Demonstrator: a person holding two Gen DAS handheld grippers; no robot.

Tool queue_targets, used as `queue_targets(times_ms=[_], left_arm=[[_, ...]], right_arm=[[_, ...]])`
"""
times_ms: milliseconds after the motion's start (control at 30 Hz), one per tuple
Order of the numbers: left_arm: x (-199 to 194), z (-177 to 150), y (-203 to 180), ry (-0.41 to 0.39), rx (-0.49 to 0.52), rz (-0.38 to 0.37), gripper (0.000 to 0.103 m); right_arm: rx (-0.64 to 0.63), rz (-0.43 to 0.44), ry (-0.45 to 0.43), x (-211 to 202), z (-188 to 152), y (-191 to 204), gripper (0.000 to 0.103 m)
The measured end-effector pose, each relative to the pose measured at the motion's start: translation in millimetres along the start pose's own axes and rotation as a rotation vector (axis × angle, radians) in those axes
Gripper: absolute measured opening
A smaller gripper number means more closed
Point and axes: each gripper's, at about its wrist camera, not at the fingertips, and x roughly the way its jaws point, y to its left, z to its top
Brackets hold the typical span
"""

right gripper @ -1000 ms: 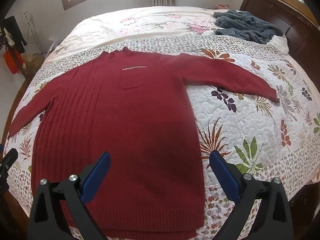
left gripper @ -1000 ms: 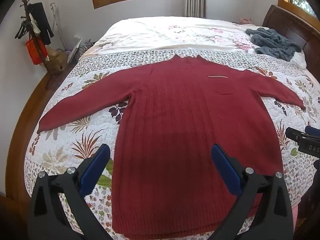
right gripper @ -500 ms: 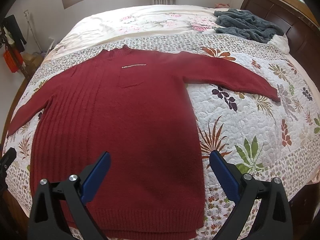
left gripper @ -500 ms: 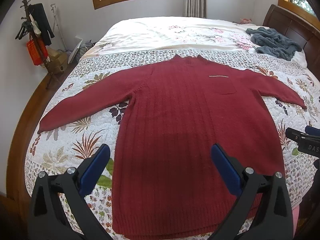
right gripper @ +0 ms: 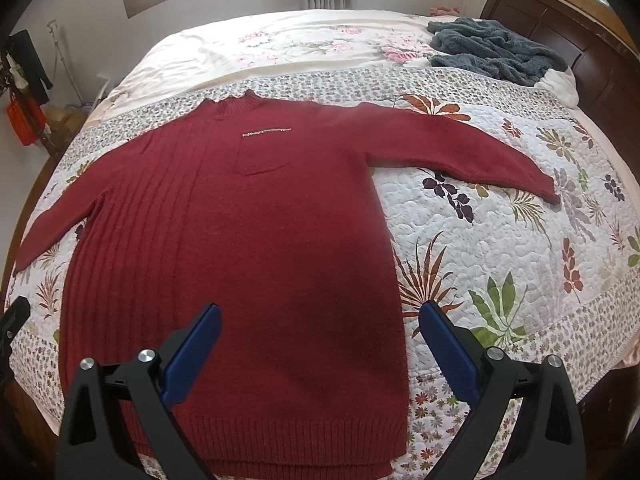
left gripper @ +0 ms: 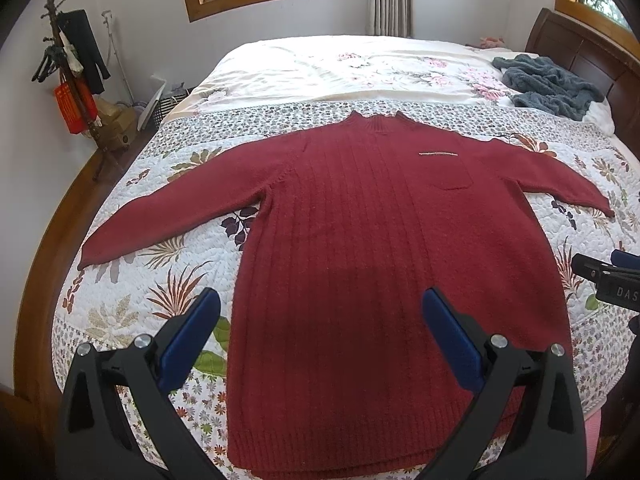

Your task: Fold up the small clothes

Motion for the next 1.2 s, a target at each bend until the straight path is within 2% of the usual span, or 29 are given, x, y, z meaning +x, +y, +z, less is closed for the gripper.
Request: queue_targets(times_ms=[933, 1200], left_arm=[[-0.2, -2.3, 2.1, -0.006, 0.001, 0.015, 0.1], [-3.6, 0.7, -0.1, -0.024, -0.012, -0.012, 0.1]], right_arm=[[-0.003, 0.0, 0.003, 2.1, -0.1, -0.9, 0.099], [-0.004, 0.001, 0.001, 1.5, 0.7, -1.2, 0.099]])
